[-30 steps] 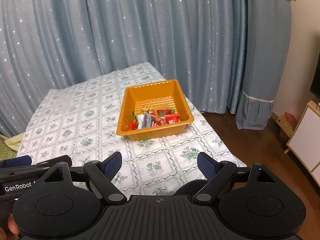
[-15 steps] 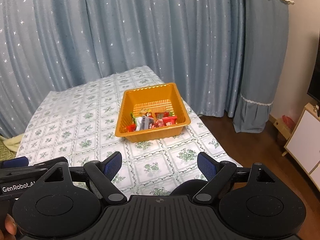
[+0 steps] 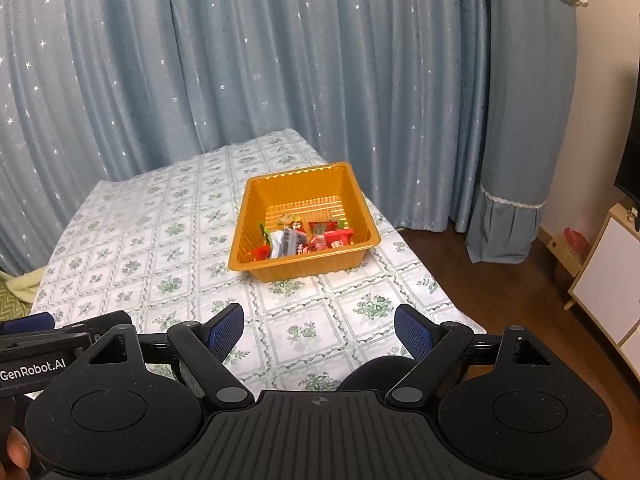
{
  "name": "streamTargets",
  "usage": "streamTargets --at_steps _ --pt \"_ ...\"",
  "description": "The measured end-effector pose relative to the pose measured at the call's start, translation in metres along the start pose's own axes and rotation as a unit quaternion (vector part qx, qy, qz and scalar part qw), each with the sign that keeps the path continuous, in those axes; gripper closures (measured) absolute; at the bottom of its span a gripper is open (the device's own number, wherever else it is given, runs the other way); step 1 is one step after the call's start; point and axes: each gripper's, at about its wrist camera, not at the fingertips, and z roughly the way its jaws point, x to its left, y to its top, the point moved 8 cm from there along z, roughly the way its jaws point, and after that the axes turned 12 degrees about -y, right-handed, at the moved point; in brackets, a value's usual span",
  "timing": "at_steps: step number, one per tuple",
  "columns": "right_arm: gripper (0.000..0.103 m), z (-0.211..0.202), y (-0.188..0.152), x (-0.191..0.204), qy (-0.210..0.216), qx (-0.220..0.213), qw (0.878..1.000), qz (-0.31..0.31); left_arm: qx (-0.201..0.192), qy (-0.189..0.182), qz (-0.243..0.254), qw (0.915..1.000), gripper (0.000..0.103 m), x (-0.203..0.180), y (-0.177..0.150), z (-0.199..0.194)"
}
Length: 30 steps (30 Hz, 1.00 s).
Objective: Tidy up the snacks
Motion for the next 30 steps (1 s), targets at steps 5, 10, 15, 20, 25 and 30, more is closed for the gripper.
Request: streamTargets --at_steps 5,10,15,20,25,30 --pt "0.021 0.0005 -0.0004 -0.0001 0.000 0.000 1.000 -0.001 -0.001 0.000 -0.001 1.0000 0.000 0.0003 0.0000 0.0002" --pt "0.021 0.0004 -0.0006 0.0000 0.000 0.000 1.000 -0.002 -0.001 0.000 0.000 1.0000 0.000 -0.0002 -0.0004 -0.0001" --pt "0.021 0.0001 -0.0017 0.0005 0.000 -0.001 1.000 -0.003 -0.001 0.001 0.000 1.0000 0.000 -0.0011 -0.0009 0.0003" --pt "0.021 0.0006 -0.0019 -0.0007 -0.002 0.000 1.000 -0.003 0.000 0.001 0.000 1.0000 0.000 -0.0007 -0.0009 0.0002" --pt "0.021 0.0006 -0.0019 -0.0006 -0.001 -0.001 1.000 -0.002 0.000 0.001 -0.001 1.0000 0.000 -0.0013 -0.0014 0.0005" --pt "0.021 0.0002 -0.0022 -0.0003 -0.002 0.000 1.000 -0.001 0.000 0.001 -0.001 1.0000 0.000 -0.0008 -0.0019 0.0001"
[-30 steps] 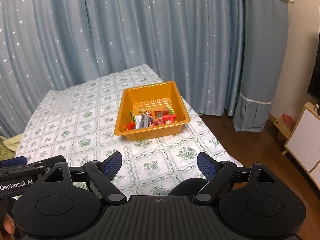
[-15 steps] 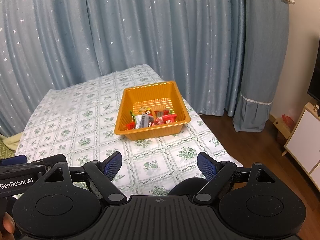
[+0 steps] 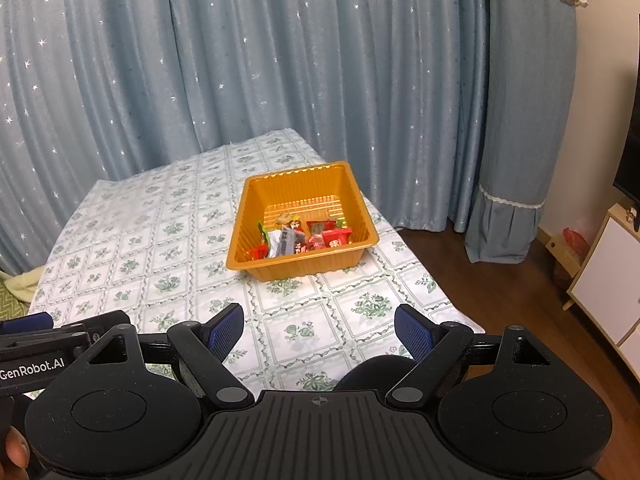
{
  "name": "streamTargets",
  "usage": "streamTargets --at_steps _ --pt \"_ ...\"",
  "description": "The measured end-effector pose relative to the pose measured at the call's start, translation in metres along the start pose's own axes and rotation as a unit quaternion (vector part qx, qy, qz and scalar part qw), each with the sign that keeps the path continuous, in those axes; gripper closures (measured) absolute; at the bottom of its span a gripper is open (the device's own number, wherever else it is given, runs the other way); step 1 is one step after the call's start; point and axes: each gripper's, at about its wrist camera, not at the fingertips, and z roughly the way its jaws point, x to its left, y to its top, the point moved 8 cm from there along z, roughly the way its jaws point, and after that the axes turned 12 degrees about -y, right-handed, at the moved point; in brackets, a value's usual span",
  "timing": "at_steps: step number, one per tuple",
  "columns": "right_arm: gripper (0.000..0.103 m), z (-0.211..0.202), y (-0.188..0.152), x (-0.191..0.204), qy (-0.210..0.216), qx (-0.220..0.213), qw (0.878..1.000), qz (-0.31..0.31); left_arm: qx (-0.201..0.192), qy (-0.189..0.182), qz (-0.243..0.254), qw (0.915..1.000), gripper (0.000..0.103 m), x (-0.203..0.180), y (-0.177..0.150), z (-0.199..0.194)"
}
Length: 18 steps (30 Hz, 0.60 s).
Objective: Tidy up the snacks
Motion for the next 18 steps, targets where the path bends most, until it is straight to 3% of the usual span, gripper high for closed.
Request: streamTargets --at_steps 18 --pt "0.021 0.0004 0.0000 -0.0006 0.000 0.000 1.000 0.000 0.001 0.000 -0.001 1.0000 0.000 -0.0009 -0.0009 0.0001"
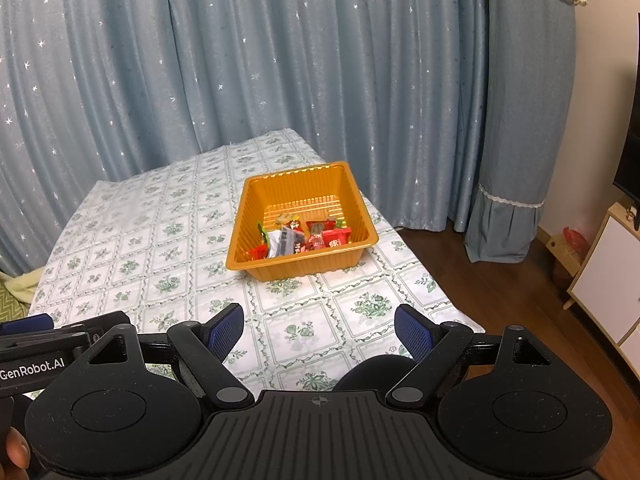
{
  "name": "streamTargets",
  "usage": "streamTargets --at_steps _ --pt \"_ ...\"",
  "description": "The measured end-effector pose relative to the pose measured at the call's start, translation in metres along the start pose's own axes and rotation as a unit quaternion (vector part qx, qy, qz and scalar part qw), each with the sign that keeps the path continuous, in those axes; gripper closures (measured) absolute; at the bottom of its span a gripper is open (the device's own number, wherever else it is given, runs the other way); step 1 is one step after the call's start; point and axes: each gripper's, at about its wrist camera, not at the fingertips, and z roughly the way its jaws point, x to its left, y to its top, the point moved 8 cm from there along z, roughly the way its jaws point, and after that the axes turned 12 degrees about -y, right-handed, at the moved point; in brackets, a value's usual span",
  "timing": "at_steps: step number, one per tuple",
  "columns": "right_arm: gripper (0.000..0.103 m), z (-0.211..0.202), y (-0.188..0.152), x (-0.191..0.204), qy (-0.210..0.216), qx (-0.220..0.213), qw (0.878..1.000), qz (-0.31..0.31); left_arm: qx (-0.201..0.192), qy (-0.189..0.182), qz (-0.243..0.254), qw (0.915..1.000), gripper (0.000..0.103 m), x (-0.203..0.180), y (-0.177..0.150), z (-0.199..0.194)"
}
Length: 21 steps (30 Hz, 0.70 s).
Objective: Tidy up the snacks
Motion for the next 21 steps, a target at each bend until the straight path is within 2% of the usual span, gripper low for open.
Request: streamTargets --at_steps 21 --pt "0.021 -0.0002 -0.0002 -0.0011 0.000 0.000 1.000 0.000 0.001 -0.003 -0.001 1.0000 0.000 -0.0002 -0.0002 0.0009"
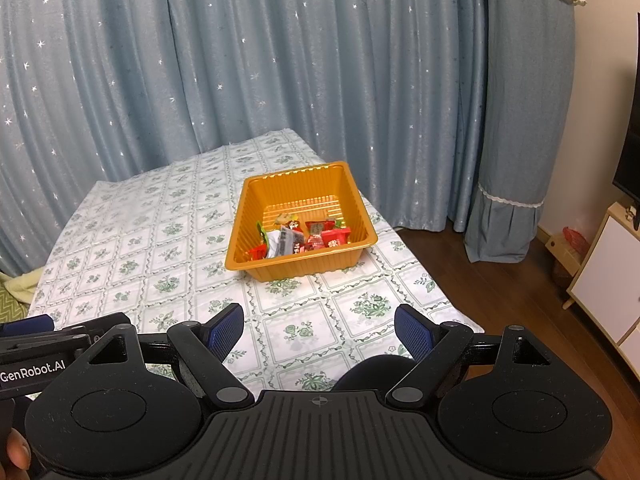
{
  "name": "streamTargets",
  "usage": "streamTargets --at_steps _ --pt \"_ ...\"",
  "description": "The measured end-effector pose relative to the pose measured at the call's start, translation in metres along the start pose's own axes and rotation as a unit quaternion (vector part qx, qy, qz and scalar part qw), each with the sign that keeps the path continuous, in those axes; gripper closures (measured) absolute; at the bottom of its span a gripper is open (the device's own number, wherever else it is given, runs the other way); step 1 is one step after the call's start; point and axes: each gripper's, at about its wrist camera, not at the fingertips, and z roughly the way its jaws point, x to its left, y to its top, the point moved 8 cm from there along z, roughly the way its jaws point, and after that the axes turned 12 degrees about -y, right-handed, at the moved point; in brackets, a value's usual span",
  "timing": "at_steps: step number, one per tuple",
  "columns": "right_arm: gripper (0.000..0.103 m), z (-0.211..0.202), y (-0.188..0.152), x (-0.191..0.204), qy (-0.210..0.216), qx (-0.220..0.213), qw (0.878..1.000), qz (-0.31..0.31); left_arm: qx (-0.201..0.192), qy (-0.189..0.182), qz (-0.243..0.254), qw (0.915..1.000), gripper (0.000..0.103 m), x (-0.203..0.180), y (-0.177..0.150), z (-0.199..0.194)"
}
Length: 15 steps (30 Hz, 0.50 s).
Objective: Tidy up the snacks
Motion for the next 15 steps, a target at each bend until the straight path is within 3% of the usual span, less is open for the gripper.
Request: streamTargets --at_steps 15 --pt "0.021 0.0001 0.0002 0.0001 0.000 0.000 1.000 0.000 -0.008 -0.004 -0.004 1.0000 0.000 0.0019 0.0007 -0.0016"
